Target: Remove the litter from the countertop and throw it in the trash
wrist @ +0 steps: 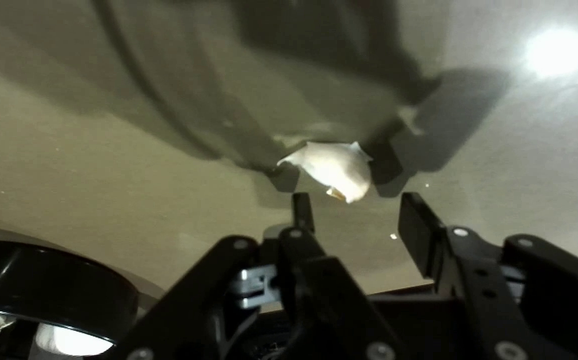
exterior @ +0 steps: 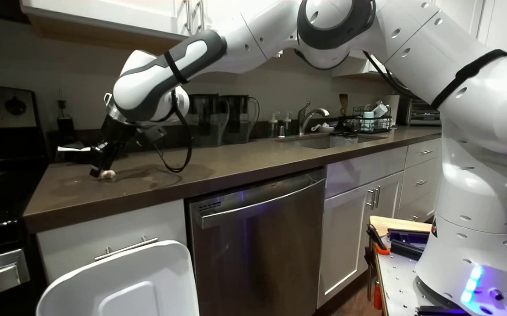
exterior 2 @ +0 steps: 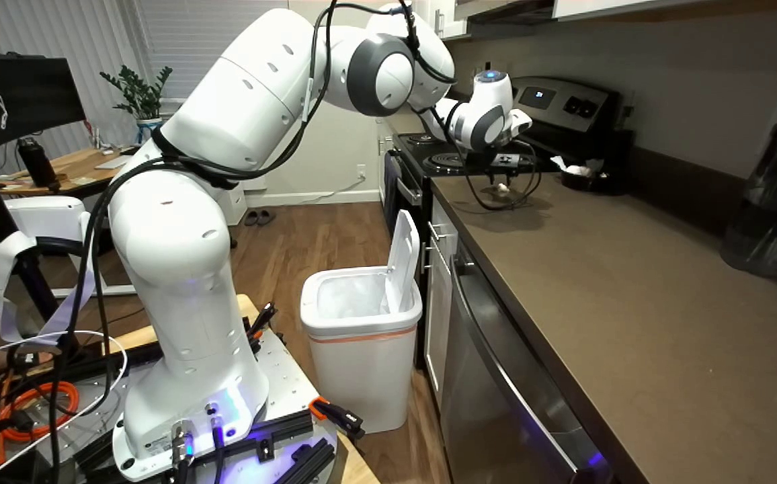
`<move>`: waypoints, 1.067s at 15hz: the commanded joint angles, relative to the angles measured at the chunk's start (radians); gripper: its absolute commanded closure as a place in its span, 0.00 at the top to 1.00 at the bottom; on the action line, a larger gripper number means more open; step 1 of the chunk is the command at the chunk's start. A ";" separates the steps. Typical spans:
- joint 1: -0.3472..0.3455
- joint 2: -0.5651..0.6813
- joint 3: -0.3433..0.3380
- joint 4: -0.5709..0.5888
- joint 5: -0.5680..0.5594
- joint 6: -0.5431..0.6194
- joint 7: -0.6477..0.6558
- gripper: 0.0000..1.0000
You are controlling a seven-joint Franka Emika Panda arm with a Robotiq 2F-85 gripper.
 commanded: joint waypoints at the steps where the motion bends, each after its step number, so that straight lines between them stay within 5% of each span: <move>1: 0.008 0.003 -0.014 0.016 -0.012 -0.042 -0.005 0.81; 3: 0.010 0.004 -0.022 0.016 -0.016 -0.062 -0.005 0.94; 5: 0.011 0.004 -0.027 0.016 -0.017 -0.082 -0.005 0.55; 7: 0.014 0.003 -0.031 0.020 -0.018 -0.097 -0.005 0.60; 15: 0.034 -0.005 -0.046 0.036 -0.025 -0.136 0.007 0.08; 16: 0.037 -0.007 -0.049 0.039 -0.025 -0.146 0.009 0.08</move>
